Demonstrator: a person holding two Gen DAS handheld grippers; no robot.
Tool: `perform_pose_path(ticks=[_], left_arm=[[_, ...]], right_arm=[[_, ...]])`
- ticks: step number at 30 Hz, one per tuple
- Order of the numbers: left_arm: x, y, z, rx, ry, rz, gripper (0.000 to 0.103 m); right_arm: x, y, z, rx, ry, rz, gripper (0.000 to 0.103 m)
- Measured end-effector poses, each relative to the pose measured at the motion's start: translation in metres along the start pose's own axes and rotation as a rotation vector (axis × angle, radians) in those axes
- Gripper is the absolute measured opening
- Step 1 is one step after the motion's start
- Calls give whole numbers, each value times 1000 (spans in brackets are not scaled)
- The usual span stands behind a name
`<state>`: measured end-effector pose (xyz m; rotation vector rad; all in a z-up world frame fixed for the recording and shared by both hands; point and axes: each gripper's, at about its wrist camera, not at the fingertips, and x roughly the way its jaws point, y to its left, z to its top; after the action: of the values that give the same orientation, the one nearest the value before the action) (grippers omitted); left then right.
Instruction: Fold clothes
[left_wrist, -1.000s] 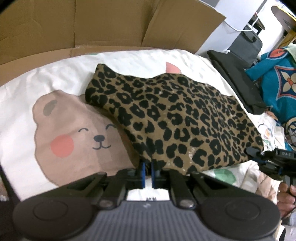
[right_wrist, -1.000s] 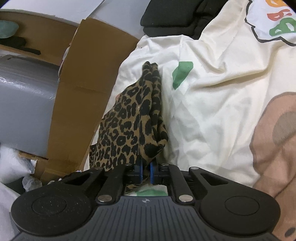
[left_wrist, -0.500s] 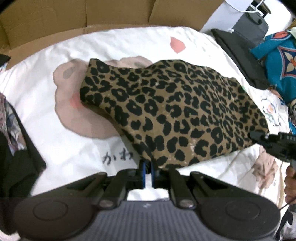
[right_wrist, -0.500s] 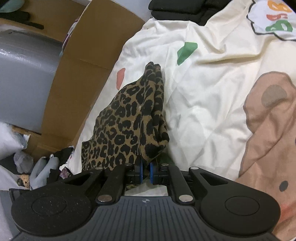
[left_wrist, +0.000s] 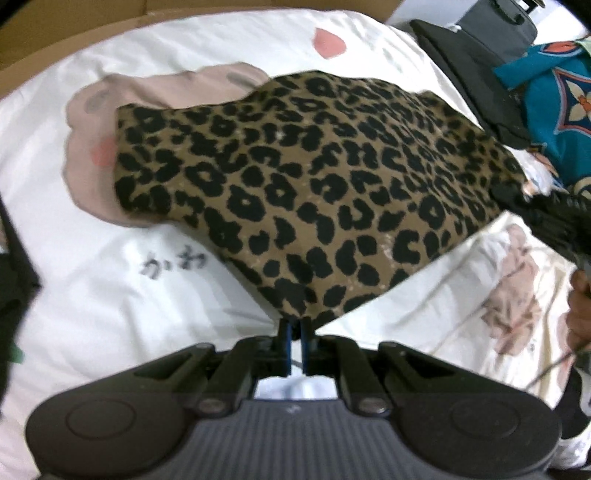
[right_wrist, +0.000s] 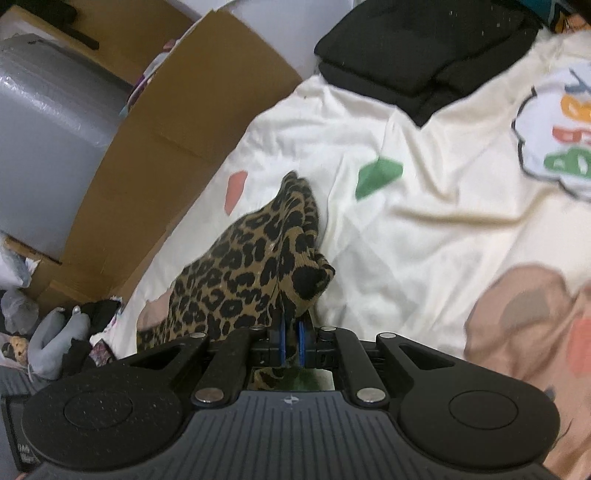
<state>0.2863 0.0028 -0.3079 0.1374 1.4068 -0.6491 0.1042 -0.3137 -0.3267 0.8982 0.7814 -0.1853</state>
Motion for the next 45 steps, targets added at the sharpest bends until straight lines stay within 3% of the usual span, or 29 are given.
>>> perform_pose_path(ticks=[9,20,27,35,41,45], left_arm=[[23,-32,7,6,57,-65,4],[48,-62,26,-64,108,-86,4],[62,-85,35,-84,125,-143,4],[59,-110,-8,-112,145,-201,3],[79,-129,-20,-78,169,-195,0],[65,-122,-22,-53,145,-204,0]], right_arm=[[-5,8,32,-67,-49,-23,5],[4,11,65,-124,-51,-44,5],[4,16,89,-181,-63,-48,5],[9,21,110,-234,-59,-89,5],[18,6,125,-212,-85,-124,4],[22,-10,130,-182,-91,-147,6]])
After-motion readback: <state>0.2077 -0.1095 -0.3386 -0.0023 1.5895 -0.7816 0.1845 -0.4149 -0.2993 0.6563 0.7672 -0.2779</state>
